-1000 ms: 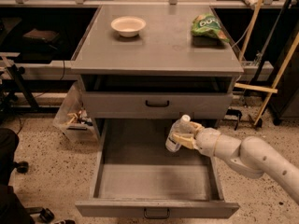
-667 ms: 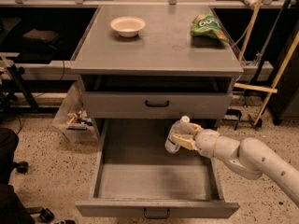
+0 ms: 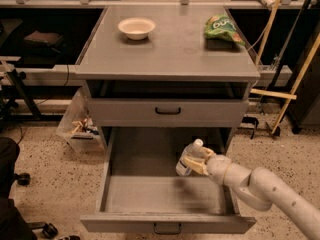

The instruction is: Place blue plastic bottle into middle drawer

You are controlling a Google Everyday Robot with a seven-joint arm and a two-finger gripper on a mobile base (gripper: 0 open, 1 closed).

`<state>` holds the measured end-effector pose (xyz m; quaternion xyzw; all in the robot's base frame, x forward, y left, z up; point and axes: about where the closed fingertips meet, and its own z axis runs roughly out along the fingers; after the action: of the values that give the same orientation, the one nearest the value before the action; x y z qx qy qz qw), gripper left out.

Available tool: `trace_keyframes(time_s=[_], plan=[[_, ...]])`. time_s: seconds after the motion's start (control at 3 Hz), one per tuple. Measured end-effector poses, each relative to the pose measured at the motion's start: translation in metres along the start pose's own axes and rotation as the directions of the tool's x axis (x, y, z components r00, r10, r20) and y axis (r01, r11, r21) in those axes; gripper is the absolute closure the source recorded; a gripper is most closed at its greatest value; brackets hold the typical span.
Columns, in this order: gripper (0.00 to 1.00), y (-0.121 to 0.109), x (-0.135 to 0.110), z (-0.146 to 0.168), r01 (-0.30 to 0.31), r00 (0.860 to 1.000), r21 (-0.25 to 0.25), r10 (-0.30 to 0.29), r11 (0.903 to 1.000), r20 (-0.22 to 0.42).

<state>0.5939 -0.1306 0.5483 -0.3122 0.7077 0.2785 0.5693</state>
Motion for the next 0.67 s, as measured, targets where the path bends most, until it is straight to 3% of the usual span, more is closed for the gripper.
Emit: trace_keyframes(time_s=[0.33,0.67], plan=[[1.0,0.0,0.073,-0.015,-0.076,0.997,0.142,0.073,0.9869,0.021],[1.0,-0.005,0.109,-0.03,-0.101,0.995,0.231,0.096,0.9677,0.033]])
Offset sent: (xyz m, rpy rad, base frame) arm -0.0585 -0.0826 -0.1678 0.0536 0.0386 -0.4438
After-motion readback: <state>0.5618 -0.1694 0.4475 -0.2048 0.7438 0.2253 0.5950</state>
